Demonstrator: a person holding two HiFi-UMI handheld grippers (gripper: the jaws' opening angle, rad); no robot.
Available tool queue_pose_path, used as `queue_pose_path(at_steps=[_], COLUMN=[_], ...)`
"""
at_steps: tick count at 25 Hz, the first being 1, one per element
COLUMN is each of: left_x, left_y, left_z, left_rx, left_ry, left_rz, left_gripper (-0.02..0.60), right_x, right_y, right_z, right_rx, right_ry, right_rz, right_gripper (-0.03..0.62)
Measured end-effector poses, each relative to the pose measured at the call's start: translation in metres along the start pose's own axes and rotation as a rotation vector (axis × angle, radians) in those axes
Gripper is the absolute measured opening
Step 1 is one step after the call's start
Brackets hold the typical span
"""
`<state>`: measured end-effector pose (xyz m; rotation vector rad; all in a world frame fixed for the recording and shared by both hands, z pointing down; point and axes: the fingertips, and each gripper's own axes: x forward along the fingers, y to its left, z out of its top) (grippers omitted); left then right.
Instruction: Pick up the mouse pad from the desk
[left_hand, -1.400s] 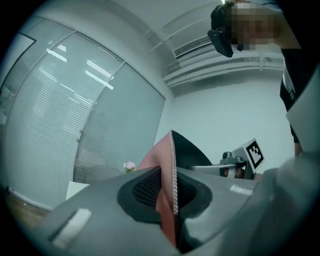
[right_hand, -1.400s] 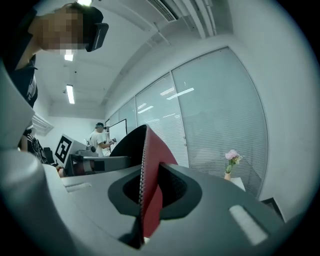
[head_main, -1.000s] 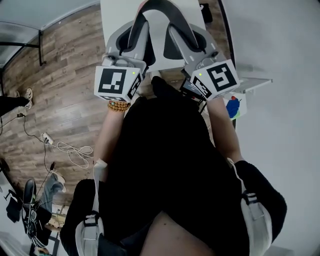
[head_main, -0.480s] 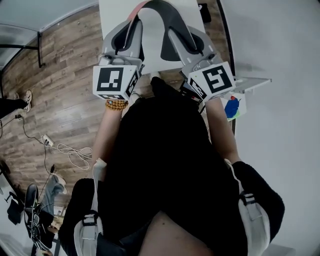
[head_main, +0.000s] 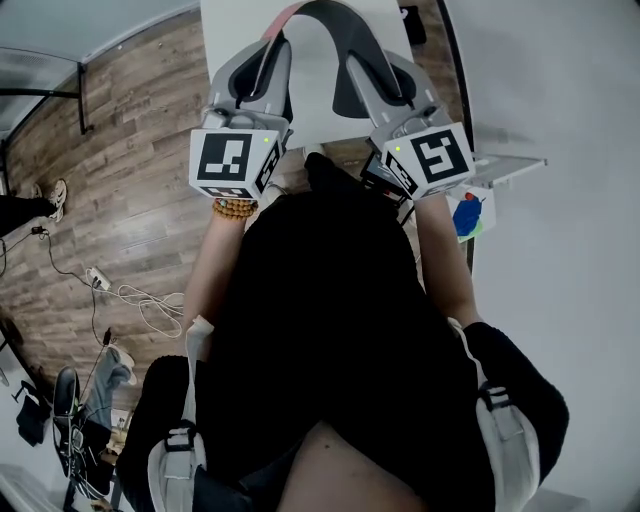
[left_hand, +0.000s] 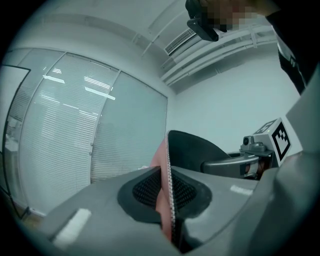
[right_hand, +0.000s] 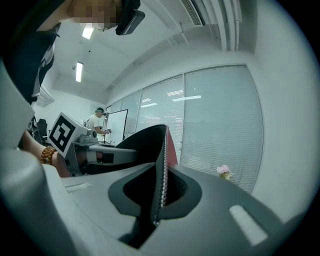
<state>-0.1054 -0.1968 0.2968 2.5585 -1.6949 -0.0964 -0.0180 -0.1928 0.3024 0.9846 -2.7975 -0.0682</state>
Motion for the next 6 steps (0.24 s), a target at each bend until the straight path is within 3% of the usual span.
queue_pose_path(at_steps=[6], left_x=[0.0026], left_y=[0.0059], left_z=[0.0026], left_rx=[0.010], left_ry=[0.003], left_rz=[-0.002], left_gripper=[0.020], right_x=[0.0050], right_y=[-0.0041], right_z=[0.0010], right_rx=[-0.018], right_ry=[0.012], right_rz=[-0.003], right_gripper=[0.038])
